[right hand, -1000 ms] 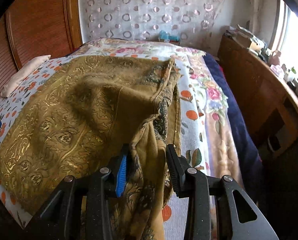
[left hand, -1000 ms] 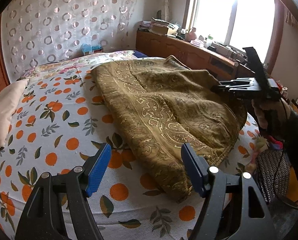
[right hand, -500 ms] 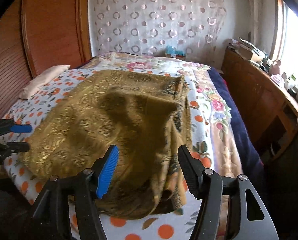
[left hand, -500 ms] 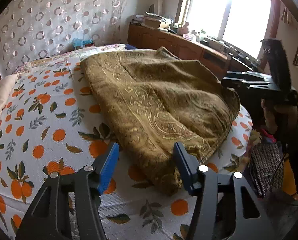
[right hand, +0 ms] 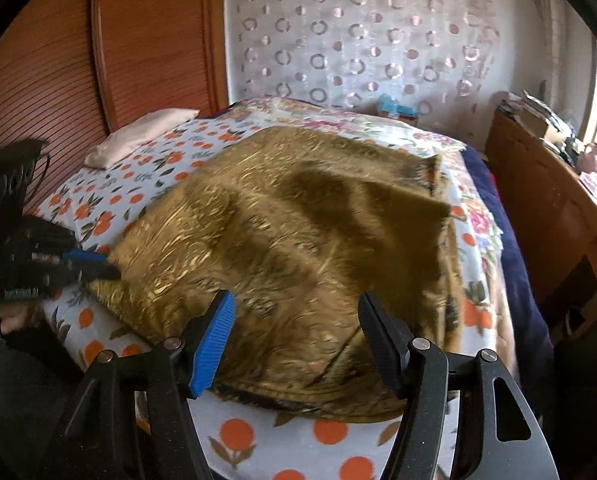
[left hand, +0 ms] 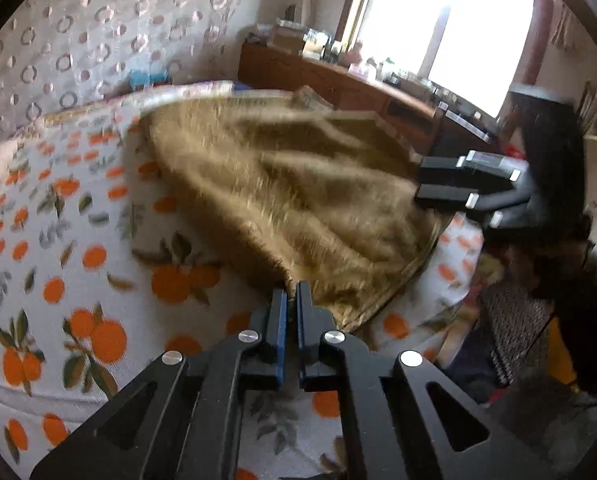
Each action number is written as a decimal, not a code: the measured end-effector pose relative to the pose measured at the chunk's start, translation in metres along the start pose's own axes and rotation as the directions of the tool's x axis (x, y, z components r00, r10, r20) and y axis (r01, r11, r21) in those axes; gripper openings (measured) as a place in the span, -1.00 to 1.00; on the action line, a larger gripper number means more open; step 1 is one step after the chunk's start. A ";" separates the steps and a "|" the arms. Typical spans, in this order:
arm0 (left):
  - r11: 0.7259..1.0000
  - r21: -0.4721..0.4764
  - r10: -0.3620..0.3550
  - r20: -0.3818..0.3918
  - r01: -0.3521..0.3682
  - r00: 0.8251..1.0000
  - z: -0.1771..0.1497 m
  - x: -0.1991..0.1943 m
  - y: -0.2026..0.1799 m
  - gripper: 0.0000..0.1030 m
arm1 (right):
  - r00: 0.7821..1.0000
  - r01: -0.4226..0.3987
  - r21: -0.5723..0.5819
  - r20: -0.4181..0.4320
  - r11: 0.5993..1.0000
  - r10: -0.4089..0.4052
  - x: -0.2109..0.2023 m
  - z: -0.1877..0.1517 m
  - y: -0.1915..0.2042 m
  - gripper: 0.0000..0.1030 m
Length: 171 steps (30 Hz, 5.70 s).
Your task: Fold small clothes
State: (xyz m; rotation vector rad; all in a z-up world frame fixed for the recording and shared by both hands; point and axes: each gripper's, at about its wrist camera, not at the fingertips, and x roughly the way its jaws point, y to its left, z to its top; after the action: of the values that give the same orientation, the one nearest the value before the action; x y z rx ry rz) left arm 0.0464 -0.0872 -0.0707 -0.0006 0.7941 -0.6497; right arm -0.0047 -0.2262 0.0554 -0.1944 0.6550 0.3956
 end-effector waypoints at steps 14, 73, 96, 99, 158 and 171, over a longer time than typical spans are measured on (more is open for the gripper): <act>1.000 0.006 0.017 0.233 -0.019 0.972 0.082 -0.036 -0.009 -0.93 | 1.000 -0.024 -0.065 0.000 0.998 0.024 -0.020 -0.004 0.020 0.28; 0.970 -0.001 0.243 0.083 -0.244 0.966 0.184 0.080 0.109 -0.19 | 0.995 0.095 -0.011 0.027 0.995 -0.094 0.137 0.163 -0.087 -0.59; 0.958 0.024 0.287 -0.046 -0.286 0.957 0.172 0.129 0.140 0.05 | 0.986 0.166 0.044 0.026 0.985 -0.167 0.098 0.139 -0.087 0.24; 0.961 0.014 0.276 -0.067 -0.276 0.959 0.170 0.134 0.144 0.05 | 0.981 0.190 0.062 -0.038 0.980 -0.188 0.105 0.126 -0.093 0.25; 0.956 -0.092 0.292 0.254 -0.277 0.922 0.156 -0.031 0.147 -0.87 | 0.982 -0.074 -0.034 0.172 0.997 0.079 0.119 0.170 -0.054 -0.70; 0.879 -0.288 0.460 0.297 -0.381 0.837 0.084 -0.114 0.203 -0.87 | 0.961 -0.199 -0.312 0.124 0.929 0.248 0.186 0.263 -0.003 -0.70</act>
State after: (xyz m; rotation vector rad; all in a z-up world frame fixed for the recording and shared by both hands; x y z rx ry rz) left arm 0.1525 0.1185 0.0161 -0.1371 0.4809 -0.1254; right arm 0.2759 -0.0959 0.1442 -0.3718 0.4556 0.7253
